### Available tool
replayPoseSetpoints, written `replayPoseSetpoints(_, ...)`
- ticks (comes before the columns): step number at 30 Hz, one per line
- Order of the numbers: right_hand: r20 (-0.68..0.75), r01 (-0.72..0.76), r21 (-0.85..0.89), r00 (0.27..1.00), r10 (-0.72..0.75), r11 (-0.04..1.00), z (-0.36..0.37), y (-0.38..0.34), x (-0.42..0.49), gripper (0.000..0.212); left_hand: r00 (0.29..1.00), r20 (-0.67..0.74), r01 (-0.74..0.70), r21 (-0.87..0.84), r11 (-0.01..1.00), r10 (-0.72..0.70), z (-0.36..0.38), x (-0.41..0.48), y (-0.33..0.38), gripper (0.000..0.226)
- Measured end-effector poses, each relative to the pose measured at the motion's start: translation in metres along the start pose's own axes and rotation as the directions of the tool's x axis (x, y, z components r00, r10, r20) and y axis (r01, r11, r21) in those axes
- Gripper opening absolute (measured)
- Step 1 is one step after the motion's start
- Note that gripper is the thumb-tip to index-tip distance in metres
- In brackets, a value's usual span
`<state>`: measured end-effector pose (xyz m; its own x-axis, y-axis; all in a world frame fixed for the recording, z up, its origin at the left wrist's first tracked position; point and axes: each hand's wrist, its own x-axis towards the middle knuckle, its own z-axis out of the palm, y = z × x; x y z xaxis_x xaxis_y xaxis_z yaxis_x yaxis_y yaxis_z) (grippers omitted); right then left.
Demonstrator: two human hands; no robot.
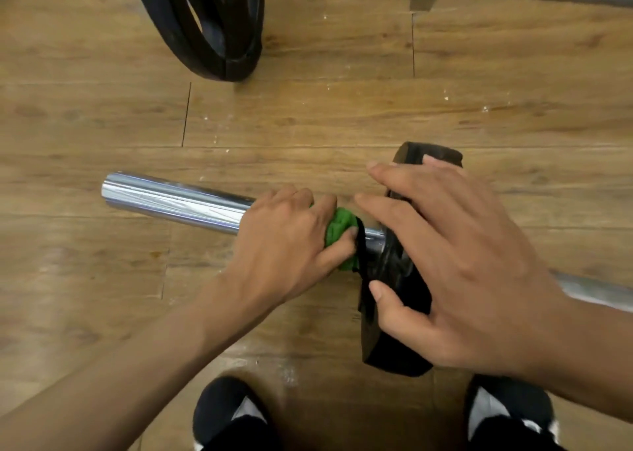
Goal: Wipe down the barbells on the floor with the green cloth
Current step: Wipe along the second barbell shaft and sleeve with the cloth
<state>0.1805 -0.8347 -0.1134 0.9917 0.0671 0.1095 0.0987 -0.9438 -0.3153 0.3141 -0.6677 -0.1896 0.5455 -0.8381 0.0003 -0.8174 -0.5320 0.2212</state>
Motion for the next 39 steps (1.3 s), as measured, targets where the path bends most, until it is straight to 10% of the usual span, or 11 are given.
replayPoseSetpoints(8, 0.048, -0.065, -0.003, 0.997, 0.065, 0.998, -0.003, -0.017, -0.005, 0.062, 0.978, -0.041, 0.205, 0.07, 0.976, -0.203, -0.012, -0.007, -0.028, 0.038)
replayPoseSetpoints(17, 0.165, -0.163, -0.163, 0.968, 0.19, 0.973, -0.007, -0.02, 0.007, 0.061, 0.992, -0.097, -0.087, -0.075, 0.993, 0.08, 0.008, 0.001, 0.029, 0.039)
replayPoseSetpoints(26, 0.126, -0.213, -0.119, 0.966, 0.228, 0.97, -0.007, -0.008, 0.014, 0.069, 0.947, -0.243, 0.238, 0.096, 0.967, -0.209, 0.003, -0.015, -0.049, 0.04)
replayPoseSetpoints(34, 0.159, -0.256, -0.1, 0.95, 0.27, 0.961, -0.012, 0.008, 0.031, 0.067, 0.953, -0.245, -0.114, 0.245, 0.963, 0.175, 0.026, -0.008, -0.025, 0.05)
replayPoseSetpoints(39, 0.211, -0.327, -0.022, 0.922, 0.324, 0.945, -0.016, 0.024, 0.046, 0.074, 0.935, -0.319, 0.218, 0.169, 0.961, -0.156, -0.002, -0.015, -0.109, 0.045)
